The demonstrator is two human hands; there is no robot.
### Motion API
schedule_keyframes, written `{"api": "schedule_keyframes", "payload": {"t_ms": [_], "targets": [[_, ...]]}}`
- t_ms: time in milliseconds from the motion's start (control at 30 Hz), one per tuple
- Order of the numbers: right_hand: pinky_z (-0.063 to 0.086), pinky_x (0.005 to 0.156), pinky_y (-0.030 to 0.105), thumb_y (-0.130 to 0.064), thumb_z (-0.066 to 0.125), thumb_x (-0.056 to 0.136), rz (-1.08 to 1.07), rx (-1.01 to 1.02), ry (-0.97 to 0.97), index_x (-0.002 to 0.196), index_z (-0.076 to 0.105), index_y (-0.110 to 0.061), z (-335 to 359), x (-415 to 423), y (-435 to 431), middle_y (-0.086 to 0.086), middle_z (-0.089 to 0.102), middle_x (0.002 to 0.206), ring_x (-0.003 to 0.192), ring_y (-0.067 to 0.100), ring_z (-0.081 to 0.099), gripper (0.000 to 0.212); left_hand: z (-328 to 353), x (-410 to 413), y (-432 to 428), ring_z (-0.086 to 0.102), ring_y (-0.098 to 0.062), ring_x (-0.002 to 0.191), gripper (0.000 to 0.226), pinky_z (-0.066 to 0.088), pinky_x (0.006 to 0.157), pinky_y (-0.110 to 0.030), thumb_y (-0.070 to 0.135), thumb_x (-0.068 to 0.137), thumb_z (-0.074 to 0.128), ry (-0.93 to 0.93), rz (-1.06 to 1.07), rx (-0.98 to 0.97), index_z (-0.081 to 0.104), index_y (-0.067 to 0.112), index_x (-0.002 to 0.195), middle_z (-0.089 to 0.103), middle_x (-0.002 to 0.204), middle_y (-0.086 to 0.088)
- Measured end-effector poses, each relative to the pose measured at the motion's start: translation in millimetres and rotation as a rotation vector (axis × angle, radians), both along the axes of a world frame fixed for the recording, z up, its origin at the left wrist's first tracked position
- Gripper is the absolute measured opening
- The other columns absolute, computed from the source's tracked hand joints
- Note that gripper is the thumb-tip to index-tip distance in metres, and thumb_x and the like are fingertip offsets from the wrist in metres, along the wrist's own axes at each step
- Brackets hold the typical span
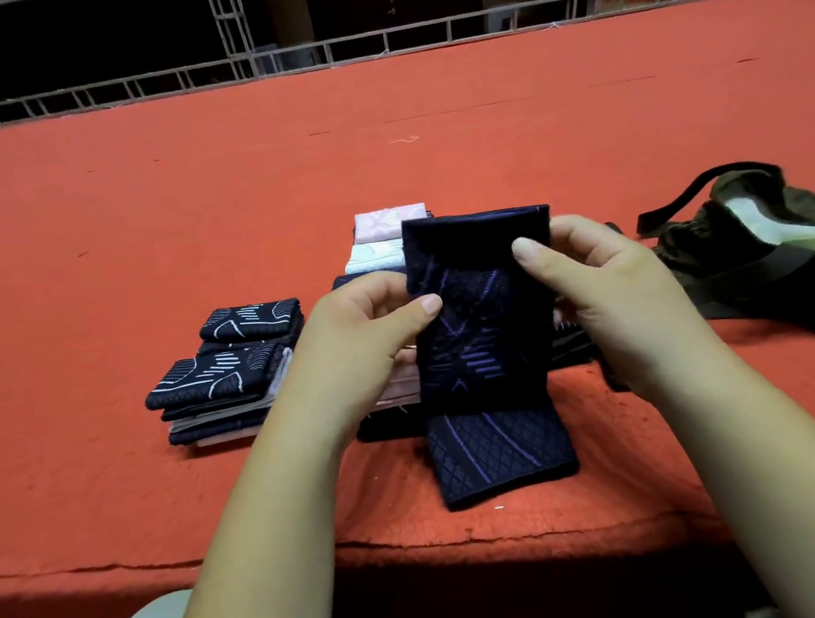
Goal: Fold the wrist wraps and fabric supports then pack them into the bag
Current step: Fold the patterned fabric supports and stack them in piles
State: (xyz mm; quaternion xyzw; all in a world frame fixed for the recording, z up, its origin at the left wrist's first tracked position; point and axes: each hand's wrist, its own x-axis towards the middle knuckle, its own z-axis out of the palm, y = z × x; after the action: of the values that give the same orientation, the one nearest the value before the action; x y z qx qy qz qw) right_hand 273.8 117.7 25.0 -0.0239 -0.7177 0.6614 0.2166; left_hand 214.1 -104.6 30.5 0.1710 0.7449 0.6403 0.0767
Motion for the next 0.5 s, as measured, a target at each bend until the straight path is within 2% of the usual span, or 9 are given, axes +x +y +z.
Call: {"api": "schedule_keyframes", "payload": {"t_ms": [100,200,300,367,433,500], "targets": [[0.056,0.086,0.045,-0.033,0.070,0.102,0.131,0.169,-0.143,0.117,0.080,-0.027,-7.6,4.3,12.9,-0.003,0.081,0.111,0.095,0.015,0.074,0.018,5.3,4.0,3.4,0.068,-0.017,0.081,0.010,0.060,0.077,-0.037,0.017,0.102,0.071,-0.038,-0.010,0.077,0.078,0.014,0.108,0.078,0.093,-0.002],[0.055,0.084,0.050,-0.025,0.068,0.103,0.192,0.200,-0.167,0.116,0.081,-0.021,-12.9,5.9,18.1,0.012,0.079,0.111,0.090,0.018,0.066,0.018,9.6,4.5,3.6,0.070,-0.018,0.084,0.010,0.063,0.075,-0.033,0.015,0.100,0.072,-0.056,0.012,0.137,0.079,0.011,0.107,0.079,0.106,-0.018],[0.050,0.075,0.042,-0.021,0.067,0.104,0.208,0.122,-0.132,0.115,0.079,-0.012,-10.9,5.4,17.5,0.026,0.073,0.104,0.085,0.024,0.059,0.019,11.6,2.9,0.1,0.071,-0.021,0.086,0.009,0.064,0.085,-0.049,0.013,0.099,0.074,-0.008,0.048,0.119,0.079,0.011,0.105,0.077,0.111,-0.024],[0.048,0.067,0.036,-0.020,0.066,0.104,0.216,0.068,-0.121,0.114,0.078,-0.011,-8.5,4.6,15.0,0.017,0.068,0.092,0.079,0.024,0.054,0.017,12.7,1.3,-3.5,0.070,-0.020,0.085,0.008,0.062,0.086,-0.054,0.013,0.097,0.076,0.070,0.073,0.055,0.079,0.013,0.105,0.080,0.103,-0.017],[0.048,0.062,0.033,-0.021,0.065,0.105,0.217,0.043,-0.122,0.111,0.077,-0.008,-7.8,4.2,12.1,0.012,0.064,0.087,0.075,0.024,0.051,0.018,14.5,0.6,-9.2,0.073,-0.018,0.086,0.011,0.063,0.080,-0.043,0.010,0.096,0.077,0.091,0.063,0.033,0.079,0.014,0.106,0.081,0.100,-0.013],[0.048,0.059,0.030,-0.020,0.064,0.106,0.222,0.031,-0.126,0.108,0.076,-0.007,-8.4,4.0,9.9,0.013,0.061,0.085,0.073,0.023,0.050,0.019,15.5,-0.2,-16.1,0.076,-0.020,0.093,0.018,0.064,0.085,-0.034,0.005,0.096,0.076,0.060,-0.012,0.020,0.078,0.014,0.111,0.081,0.104,-0.014]]}}
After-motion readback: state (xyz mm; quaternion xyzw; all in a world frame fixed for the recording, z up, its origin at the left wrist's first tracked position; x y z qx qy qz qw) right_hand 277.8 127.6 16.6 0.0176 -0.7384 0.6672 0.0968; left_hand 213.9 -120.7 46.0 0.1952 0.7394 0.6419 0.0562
